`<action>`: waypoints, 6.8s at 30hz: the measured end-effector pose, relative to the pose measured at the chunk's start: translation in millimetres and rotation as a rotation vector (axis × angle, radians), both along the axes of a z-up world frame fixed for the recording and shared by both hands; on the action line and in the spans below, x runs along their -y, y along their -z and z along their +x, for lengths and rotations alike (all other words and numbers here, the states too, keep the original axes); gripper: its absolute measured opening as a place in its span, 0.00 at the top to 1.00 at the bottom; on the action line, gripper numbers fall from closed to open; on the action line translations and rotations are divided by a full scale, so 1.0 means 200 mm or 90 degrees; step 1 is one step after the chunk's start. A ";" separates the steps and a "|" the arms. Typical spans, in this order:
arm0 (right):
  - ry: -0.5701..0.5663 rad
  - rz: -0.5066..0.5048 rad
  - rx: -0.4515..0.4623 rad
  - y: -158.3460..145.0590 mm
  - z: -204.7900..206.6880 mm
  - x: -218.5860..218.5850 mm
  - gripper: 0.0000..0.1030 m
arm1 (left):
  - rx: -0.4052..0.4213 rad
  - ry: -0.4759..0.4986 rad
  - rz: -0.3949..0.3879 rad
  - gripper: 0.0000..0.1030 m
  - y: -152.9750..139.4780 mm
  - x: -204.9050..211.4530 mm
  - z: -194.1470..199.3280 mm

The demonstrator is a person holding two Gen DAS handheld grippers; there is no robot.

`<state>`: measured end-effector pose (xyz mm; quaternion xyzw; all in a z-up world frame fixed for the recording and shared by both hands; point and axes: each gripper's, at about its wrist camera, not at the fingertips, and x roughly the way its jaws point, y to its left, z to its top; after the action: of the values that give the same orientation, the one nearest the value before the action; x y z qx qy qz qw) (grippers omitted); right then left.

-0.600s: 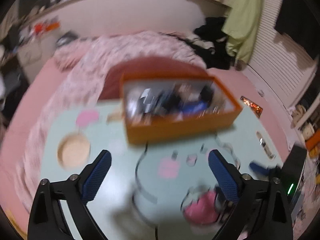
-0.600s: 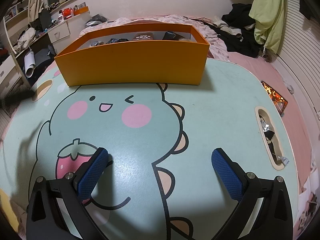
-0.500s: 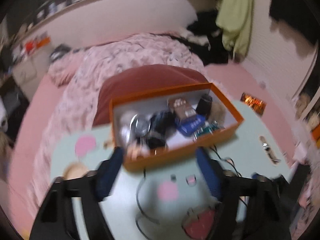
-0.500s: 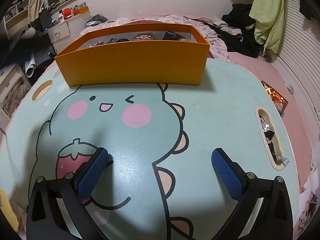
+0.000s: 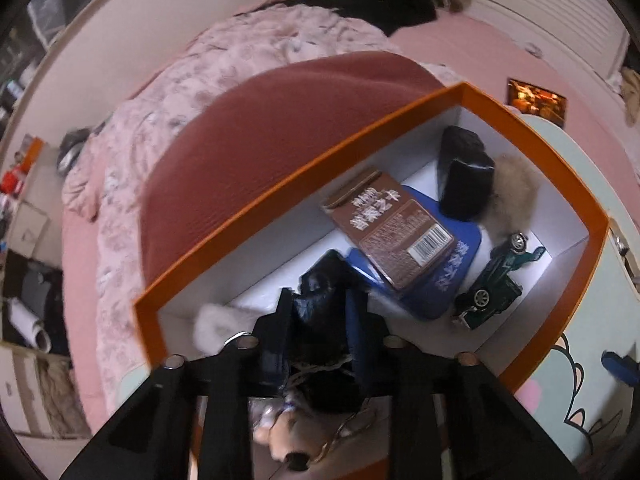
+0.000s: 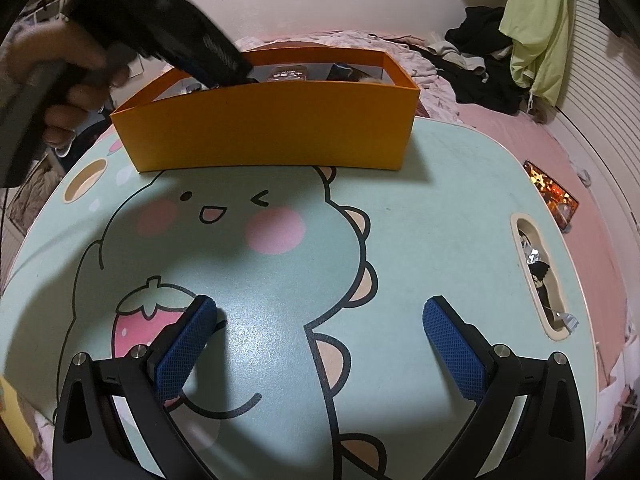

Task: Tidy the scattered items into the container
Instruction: 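Grasp the black lace scrunchie in the orange box with the left gripper, set it on the table, then grasp the brown card box in the orange box with the right gripper, place it on the table, then grasp the silver metal ornament with the left gripper and set it on the table, then grasp the cartoon doll keychain with the right gripper and set it on the table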

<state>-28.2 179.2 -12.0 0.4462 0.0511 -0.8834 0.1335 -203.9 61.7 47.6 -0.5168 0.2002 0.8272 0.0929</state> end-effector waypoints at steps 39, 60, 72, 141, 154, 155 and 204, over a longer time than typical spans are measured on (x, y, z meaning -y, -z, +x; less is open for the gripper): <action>-0.030 -0.167 -0.013 -0.40 -0.36 -0.03 0.22 | -0.095 -0.135 0.420 0.01 0.11 0.38 0.83; -0.059 0.059 0.120 -0.19 -0.95 0.44 0.59 | -0.098 -0.128 0.379 0.01 0.12 0.34 0.87; -0.106 -0.125 -0.028 -0.53 -0.67 0.31 0.59 | -0.098 -0.127 0.378 0.01 0.12 0.34 0.87; -0.033 -0.053 0.011 -0.04 -0.07 -0.08 0.21 | 0.133 0.086 0.273 0.97 0.00 0.11 -0.03; -0.034 -0.046 0.010 -0.05 -0.07 -0.09 0.21 | 0.029 0.033 0.402 0.97 -0.32 0.38 0.04; -0.034 -0.046 0.010 -0.05 -0.07 -0.09 0.21 | 0.023 0.032 0.416 0.97 -0.34 0.42 0.08; -0.186 -0.026 0.321 -0.12 -0.86 0.60 0.55 | -0.069 -0.095 0.466 0.01 0.16 0.52 0.80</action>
<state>-200.2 59.2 11.0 0.6372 0.0624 -0.7167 0.2765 -44.9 -43.2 14.9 -0.4183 -0.1424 0.8745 0.2001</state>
